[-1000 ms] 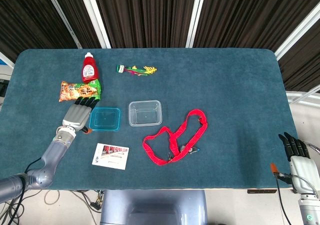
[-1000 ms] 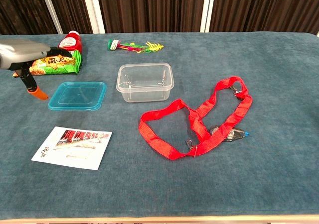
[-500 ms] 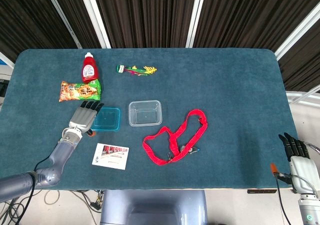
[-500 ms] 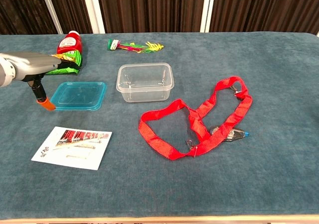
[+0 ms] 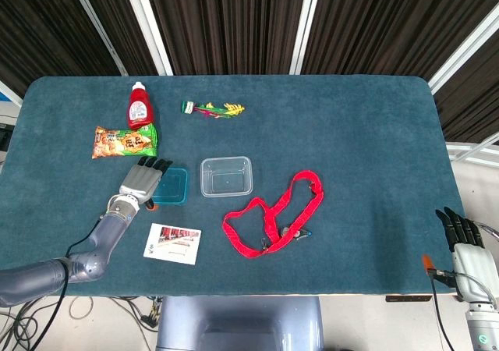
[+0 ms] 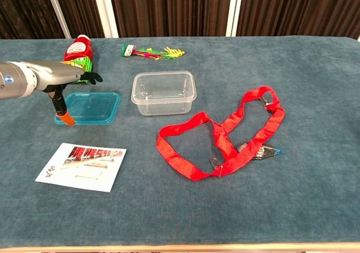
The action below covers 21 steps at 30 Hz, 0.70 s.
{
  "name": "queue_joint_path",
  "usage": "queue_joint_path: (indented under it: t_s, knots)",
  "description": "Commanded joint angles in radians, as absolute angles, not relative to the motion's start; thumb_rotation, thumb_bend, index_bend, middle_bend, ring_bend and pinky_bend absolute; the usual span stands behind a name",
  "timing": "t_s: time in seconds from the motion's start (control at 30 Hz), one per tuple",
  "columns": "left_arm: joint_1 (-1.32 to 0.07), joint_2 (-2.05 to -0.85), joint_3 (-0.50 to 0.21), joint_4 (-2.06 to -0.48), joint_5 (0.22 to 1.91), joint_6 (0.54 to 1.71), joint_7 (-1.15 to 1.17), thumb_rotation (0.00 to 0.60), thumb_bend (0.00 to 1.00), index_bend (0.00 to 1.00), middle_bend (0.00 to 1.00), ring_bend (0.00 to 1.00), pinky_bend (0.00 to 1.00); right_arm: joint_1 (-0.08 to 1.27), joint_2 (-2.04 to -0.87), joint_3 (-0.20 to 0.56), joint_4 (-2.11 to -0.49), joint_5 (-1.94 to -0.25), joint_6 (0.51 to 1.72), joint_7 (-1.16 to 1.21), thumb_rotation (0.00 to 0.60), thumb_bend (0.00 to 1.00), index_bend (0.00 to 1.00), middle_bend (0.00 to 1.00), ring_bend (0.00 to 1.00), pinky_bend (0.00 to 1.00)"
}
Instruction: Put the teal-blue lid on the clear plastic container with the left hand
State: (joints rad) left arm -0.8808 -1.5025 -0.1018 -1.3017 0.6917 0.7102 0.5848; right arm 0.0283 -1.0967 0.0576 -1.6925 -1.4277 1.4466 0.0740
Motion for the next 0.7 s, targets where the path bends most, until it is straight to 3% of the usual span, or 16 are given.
queue_joint_path:
  t_s: [0.03, 0.7]
  knots:
    - [-0.887, -1.507, -0.098, -1.296, 0.685, 0.71, 0.586, 0.6, 0.11, 0.0, 0.09, 0.0, 0.0, 0.028, -1.097, 0.058, -1.693, -1.427, 1.446, 0.074, 0.6, 0.39, 0.06, 0.04, 0.02, 0.0]
    - [-0.924, -1.561, -0.071, -1.213, 0.664, 0.691, 0.559, 0.6, 0.11, 0.0, 0.12, 0.0, 0.0, 0.028, -1.095, 0.061, -1.695, -1.417, 1.44, 0.08, 0.6, 0.39, 0.06, 0.04, 0.02, 0.0]
